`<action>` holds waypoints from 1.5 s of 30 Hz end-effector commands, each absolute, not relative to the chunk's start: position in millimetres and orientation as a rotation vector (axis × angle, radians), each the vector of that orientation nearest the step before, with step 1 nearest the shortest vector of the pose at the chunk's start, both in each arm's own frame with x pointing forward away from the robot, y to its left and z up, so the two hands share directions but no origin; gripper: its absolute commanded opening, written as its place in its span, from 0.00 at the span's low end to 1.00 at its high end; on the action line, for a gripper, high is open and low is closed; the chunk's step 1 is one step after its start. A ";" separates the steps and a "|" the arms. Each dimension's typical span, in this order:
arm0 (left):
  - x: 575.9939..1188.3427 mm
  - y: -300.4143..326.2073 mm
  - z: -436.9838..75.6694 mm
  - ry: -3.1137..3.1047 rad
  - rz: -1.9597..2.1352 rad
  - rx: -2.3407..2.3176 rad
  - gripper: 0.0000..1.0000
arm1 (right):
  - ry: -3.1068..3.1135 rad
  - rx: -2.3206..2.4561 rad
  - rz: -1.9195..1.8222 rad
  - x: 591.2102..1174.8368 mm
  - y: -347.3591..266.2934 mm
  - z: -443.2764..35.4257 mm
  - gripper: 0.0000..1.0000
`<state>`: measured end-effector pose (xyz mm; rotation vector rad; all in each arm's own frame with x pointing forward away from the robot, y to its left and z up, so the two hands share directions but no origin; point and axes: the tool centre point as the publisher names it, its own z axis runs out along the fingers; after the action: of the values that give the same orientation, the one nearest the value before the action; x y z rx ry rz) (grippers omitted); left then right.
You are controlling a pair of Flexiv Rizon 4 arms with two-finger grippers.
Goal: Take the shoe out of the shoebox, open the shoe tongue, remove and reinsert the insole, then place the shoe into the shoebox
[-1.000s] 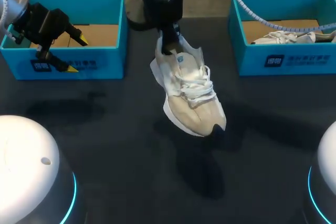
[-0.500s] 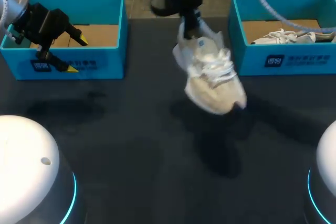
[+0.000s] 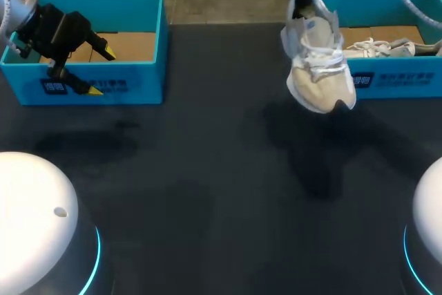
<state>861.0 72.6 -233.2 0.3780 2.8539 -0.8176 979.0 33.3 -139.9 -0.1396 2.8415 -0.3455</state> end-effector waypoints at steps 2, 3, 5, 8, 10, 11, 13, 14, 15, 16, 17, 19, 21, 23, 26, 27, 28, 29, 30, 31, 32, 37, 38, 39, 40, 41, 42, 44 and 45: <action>861.5 72.3 -232.9 2.857 -0.812 0.379 1.00 | 2.843 -0.154 -0.327 990.0 17.4 -147.7 0.00; 861.5 72.3 -232.9 2.857 -0.812 0.379 1.00 | 2.844 -0.151 -0.329 991.9 16.0 -149.3 0.00; 861.5 72.3 -232.9 2.857 -0.812 0.379 1.00 | 2.851 -0.120 -0.326 993.0 14.6 -150.8 0.00; 861.5 72.3 -232.9 2.857 -0.812 0.379 1.00 | 2.851 -0.120 -0.326 993.0 14.6 -150.8 0.00; 861.5 72.3 -232.9 2.857 -0.812 0.379 1.00 | 2.851 -0.120 -0.326 993.0 14.6 -150.8 0.00; 861.5 72.3 -232.9 2.857 -0.812 0.379 1.00 | 2.851 -0.120 -0.326 993.0 14.6 -150.8 0.00; 861.5 72.3 -232.9 2.857 -0.812 0.379 1.00 | 2.851 -0.120 -0.326 993.0 14.6 -150.8 0.00; 861.5 72.3 -232.9 2.857 -0.812 0.379 1.00 | 2.851 -0.120 -0.326 993.0 14.6 -150.8 0.00; 861.5 72.3 -232.9 2.857 -0.812 0.379 1.00 | 2.851 -0.120 -0.326 993.0 14.6 -150.8 0.00; 861.5 72.3 -232.9 2.857 -0.812 0.379 1.00 | 2.851 -0.120 -0.326 993.0 14.6 -150.8 0.00; 861.5 72.3 -232.9 2.857 -0.812 0.379 1.00 | 2.851 -0.120 -0.326 993.0 14.6 -150.8 0.00; 861.5 72.3 -232.9 2.857 -0.812 0.379 1.00 | 2.851 -0.120 -0.326 993.0 14.6 -150.8 0.00; 861.5 72.3 -232.9 2.857 -0.812 0.379 1.00 | 2.851 -0.120 -0.326 993.0 14.6 -150.8 0.00; 861.5 72.3 -232.9 2.857 -0.812 0.379 1.00 | 2.851 -0.120 -0.326 993.0 14.6 -150.8 0.00; 861.5 72.3 -232.9 2.857 -0.812 0.379 1.00 | 2.859 -0.050 -0.303 1006.6 -0.3 -155.2 0.00; 861.5 72.3 -232.9 2.857 -0.812 0.379 1.00 | 2.867 -0.028 -0.296 1012.1 -5.7 -157.3 0.00; 861.5 72.3 -232.9 2.857 -0.812 0.379 1.00 | 2.872 -0.010 -0.312 1017.8 -10.5 -158.4 0.00; 861.5 72.3 -232.9 2.857 -0.812 0.379 1.00 | 2.867 0.001 -0.311 1023.5 -16.3 -158.5 0.00; 861.5 72.3 -232.9 2.857 -0.812 0.379 1.00 | 2.868 0.008 -0.305 1029.3 -21.7 -158.7 0.00; 861.5 72.3 -232.9 2.857 -0.812 0.379 1.00 | 2.863 0.015 -0.316 1035.0 -27.6 -158.5 0.00; 861.5 72.3 -232.9 2.857 -0.812 0.379 1.00 | 2.858 0.017 -0.317 1041.0 -34.4 -158.1 0.00; 861.5 72.3 -232.9 2.857 -0.812 0.379 1.00 | 2.847 0.014 -0.375 1074.8 -76.3 -155.6 0.00; 861.5 72.3 -232.9 2.857 -0.812 0.379 1.00 | 2.847 0.021 -0.372 1081.1 -86.4 -155.0 0.00; 861.5 72.3 -232.9 2.857 -0.812 0.379 1.00 | 2.857 0.033 -0.367 1087.5 -97.3 -155.6 0.00; 861.5 72.3 -232.9 2.857 -0.812 0.379 1.00 | 2.860 0.022 -0.369 1093.9 -108.5 -156.5 0.00; 861.5 72.3 -232.9 2.857 -0.812 0.379 1.00 | 2.867 0.022 -0.377 1099.3 -117.9 -157.5 0.00; 861.5 72.3 -232.9 2.857 -0.812 0.379 1.00 | 2.877 0.033 -0.378 1105.5 -128.7 -158.6 0.00; 861.5 72.3 -232.9 2.857 -0.812 0.379 1.00 | 2.900 0.056 -0.376 1117.0 -148.8 -159.1 0.00; 861.5 72.3 -232.9 2.857 -0.812 0.379 1.00 | 2.902 0.074 -0.384 1125.0 -162.0 -158.3 0.00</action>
<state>861.0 72.6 -233.2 0.3779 2.8539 -0.8175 1098.8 -137.0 -159.2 0.0656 2.8520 -0.4280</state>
